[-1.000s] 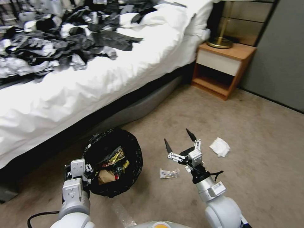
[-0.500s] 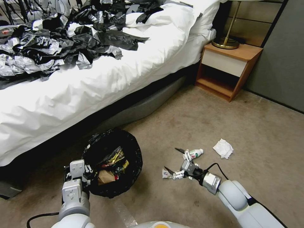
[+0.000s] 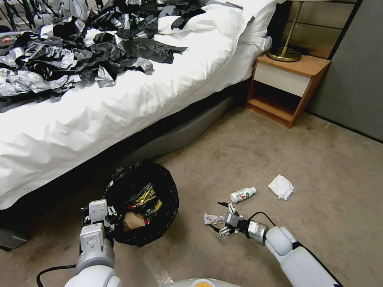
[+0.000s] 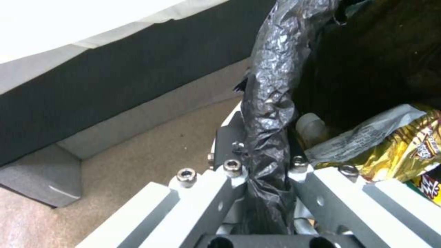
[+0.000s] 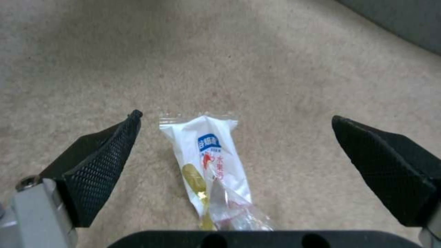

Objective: Pick up the trash bin, then pick up the garbage from the floor and place it into the trash bin.

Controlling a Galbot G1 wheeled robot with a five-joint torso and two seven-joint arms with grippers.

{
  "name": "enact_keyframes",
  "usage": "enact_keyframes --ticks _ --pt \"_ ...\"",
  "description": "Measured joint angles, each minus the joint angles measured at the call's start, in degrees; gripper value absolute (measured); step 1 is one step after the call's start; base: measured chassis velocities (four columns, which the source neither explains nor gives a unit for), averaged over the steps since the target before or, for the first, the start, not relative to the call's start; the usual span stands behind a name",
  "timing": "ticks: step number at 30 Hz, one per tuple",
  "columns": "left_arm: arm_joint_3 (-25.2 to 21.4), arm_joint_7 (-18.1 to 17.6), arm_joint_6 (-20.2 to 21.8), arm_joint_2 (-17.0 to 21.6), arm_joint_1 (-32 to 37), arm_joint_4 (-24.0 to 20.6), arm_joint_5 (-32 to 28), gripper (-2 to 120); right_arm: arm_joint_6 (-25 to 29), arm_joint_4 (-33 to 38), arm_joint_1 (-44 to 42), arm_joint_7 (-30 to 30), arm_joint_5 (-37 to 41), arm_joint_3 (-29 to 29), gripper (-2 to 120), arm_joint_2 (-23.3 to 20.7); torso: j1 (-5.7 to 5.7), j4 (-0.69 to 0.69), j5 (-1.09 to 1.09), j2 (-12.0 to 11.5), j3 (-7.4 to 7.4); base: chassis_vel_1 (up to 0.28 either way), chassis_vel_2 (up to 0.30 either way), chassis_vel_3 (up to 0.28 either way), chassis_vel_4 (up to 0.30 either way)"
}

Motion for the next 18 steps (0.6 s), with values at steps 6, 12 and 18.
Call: enact_keyframes --ticks 6,12,18 --pt "0.1 0.0 0.0 0.0 0.1 0.0 0.0 0 0.7 -5.2 2.1 -0.2 -1.7 0.0 100 2.4 0.0 0.0 0.0 0.0 0.0 0.0 0.0 0.0 0.0" --pt "0.1 0.0 -0.1 -0.2 0.9 -0.3 0.2 0 2.2 -13.5 4.9 -0.1 -3.4 1.5 92 4.9 0.0 -0.02 0.0 0.0 0.0 0.0 0.0 0.0 0.0" --pt "0.1 0.0 -0.2 -0.2 1.3 -0.6 0.3 0 2.7 -19.1 6.5 -0.2 -3.1 2.5 78 6.1 -0.01 -0.03 0.0 0.0 -0.02 0.0 0.0 0.0 0.0"
